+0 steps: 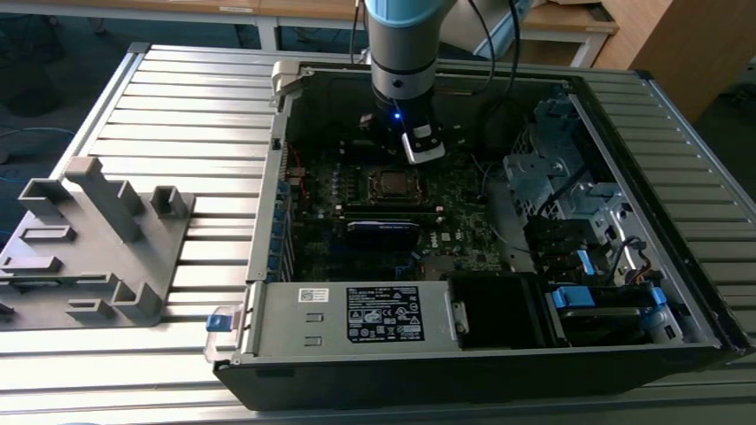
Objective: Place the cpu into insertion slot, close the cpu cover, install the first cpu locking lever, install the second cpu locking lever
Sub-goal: 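Install the first cpu locking lever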
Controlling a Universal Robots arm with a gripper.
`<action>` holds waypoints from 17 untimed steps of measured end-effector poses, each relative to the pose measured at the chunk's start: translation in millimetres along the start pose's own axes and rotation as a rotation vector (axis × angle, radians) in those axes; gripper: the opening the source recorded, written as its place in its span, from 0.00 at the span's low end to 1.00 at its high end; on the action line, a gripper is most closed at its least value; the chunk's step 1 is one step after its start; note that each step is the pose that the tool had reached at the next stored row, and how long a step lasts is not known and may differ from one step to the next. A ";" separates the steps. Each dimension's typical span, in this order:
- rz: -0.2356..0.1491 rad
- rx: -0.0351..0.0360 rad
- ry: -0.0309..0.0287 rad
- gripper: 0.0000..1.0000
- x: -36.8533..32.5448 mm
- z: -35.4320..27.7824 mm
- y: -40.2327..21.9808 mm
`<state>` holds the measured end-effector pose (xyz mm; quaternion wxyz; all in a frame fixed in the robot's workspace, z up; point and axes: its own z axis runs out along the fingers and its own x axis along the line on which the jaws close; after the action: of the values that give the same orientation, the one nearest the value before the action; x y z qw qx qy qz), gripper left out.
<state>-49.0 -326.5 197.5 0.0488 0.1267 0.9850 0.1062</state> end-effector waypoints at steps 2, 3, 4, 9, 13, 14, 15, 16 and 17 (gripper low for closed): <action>0.000 0.0001 0.0001 0.10 -0.4 0.7 -0.1; 0.000 0.0003 0.0001 0.10 -0.7 0.9 -0.1; 0.000 0.0003 0.0001 0.10 -1.1 1.2 0.0; 0.000 0.0000 0.0000 0.10 -3.3 2.1 0.5; 0.000 0.0000 0.0000 0.10 -4.8 2.4 1.5; 0.000 0.0000 0.0000 0.10 -5.2 2.5 1.7; 0.000 0.0000 0.0000 0.10 -5.3 2.6 2.0; 0.000 0.0001 0.0000 0.10 -5.4 2.7 2.4; 0.000 0.0002 0.0000 0.10 -5.5 2.8 2.9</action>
<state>-42.7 -324.6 195.8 0.0488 0.1267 0.9850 0.1061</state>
